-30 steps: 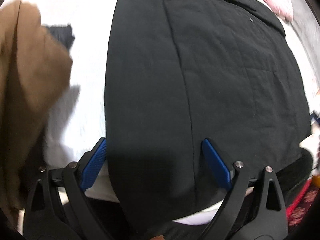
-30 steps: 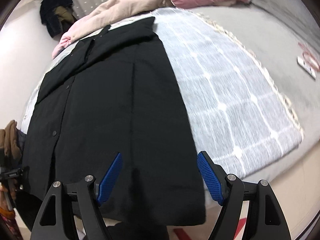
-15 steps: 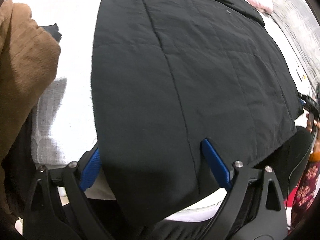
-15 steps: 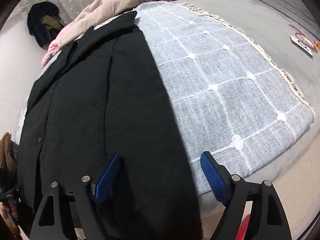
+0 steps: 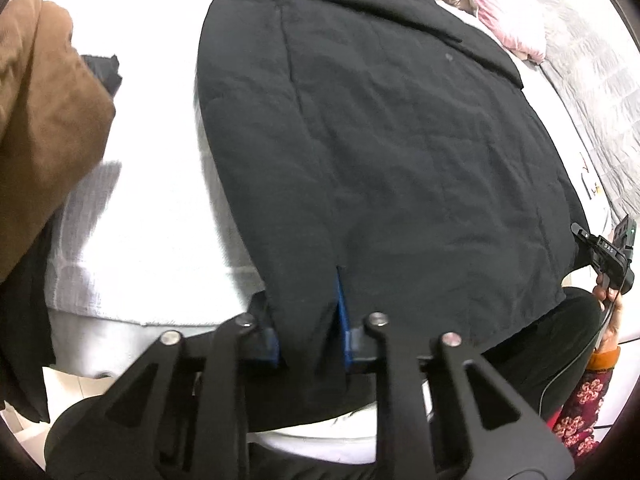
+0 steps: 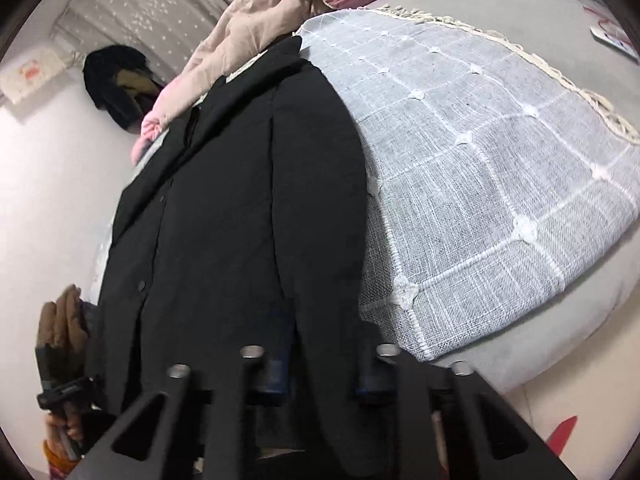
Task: Fold large clothes
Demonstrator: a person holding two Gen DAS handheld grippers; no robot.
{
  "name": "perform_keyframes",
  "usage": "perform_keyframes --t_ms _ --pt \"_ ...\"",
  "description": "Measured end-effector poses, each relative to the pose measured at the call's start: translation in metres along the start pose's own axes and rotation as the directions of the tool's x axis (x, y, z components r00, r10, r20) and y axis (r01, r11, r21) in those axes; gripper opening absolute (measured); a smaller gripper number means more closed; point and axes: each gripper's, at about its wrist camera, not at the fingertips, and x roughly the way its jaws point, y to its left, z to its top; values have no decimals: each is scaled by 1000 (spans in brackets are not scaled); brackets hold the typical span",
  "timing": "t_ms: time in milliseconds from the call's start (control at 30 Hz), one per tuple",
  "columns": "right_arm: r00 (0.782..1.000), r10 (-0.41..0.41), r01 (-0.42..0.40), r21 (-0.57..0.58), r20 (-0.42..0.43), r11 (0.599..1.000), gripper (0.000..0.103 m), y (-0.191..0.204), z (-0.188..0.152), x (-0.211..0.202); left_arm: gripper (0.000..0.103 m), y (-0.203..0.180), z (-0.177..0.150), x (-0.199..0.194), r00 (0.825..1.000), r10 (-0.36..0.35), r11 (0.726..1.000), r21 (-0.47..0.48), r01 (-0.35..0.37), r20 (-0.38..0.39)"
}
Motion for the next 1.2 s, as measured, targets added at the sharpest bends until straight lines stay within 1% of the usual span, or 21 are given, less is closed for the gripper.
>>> perform_keyframes --t_ms 100,167,233,300,400,433,500,533,600,633,700,733,800,867,900,967,1033,1100,1200 --pt "999 22 -22 3 50 1000 10 8 1 -10 17 -8 2 -21 997 -43 999 8 43 71" --pt "994 54 -54 -3 90 999 9 15 4 -20 17 -15 8 -41 987 -80 997 13 79 138" --pt "984 115 -115 -6 137 993 9 24 8 -34 17 -28 14 -61 974 -94 995 33 89 205" --pt "970 162 -161 -21 179 987 9 38 16 -47 16 -39 19 -85 957 -114 993 55 103 268" --pt "953 194 -185 -61 235 981 9 61 25 -69 15 -48 26 -114 929 -151 988 77 132 337" --pt "946 206 -194 -73 250 978 9 67 27 -76 15 -52 27 -127 915 -164 986 85 143 369" --pt "933 223 -204 -96 281 974 8 80 29 -89 14 -56 25 -146 894 -178 984 100 150 412" --pt "928 231 -210 -103 291 972 8 82 30 -94 14 -59 22 -162 876 -194 981 116 159 442" --pt "910 252 -222 -128 329 967 8 86 28 -117 13 -55 16 -187 850 -225 974 140 179 477" --pt "902 259 -225 -135 346 965 8 86 26 -128 13 -60 14 -200 832 -240 970 157 186 501" --pt "873 285 -242 -154 396 958 8 89 24 -157 11 -65 11 -225 794 -264 963 193 187 548" --pt "862 294 -248 -162 413 955 8 91 29 -166 11 -66 9 -239 774 -284 957 213 196 566" --pt "827 316 -254 -191 464 948 8 97 29 -193 11 -66 8 -261 742 -301 951 247 186 600" --pt "804 321 -242 -217 500 946 8 106 33 -212 11 -64 11 -268 726 -288 954 248 166 624" --pt "795 324 -237 -229 513 944 8 111 36 -218 11 -61 16 -267 725 -279 958 238 162 630" --pt "793 306 -215 -228 527 950 8 117 48 -218 11 -50 31 -255 735 -253 967 190 170 629" --pt "803 276 -200 -198 527 960 8 118 63 -207 11 -40 47 -240 746 -220 975 140 170 629" --pt "821 236 -188 -143 520 972 8 116 83 -182 11 -32 71 -218 765 -168 985 85 147 622" --pt "839 173 -153 -80 516 985 8 111 107 -150 11 -23 102 -185 796 -101 994 26 106 597"
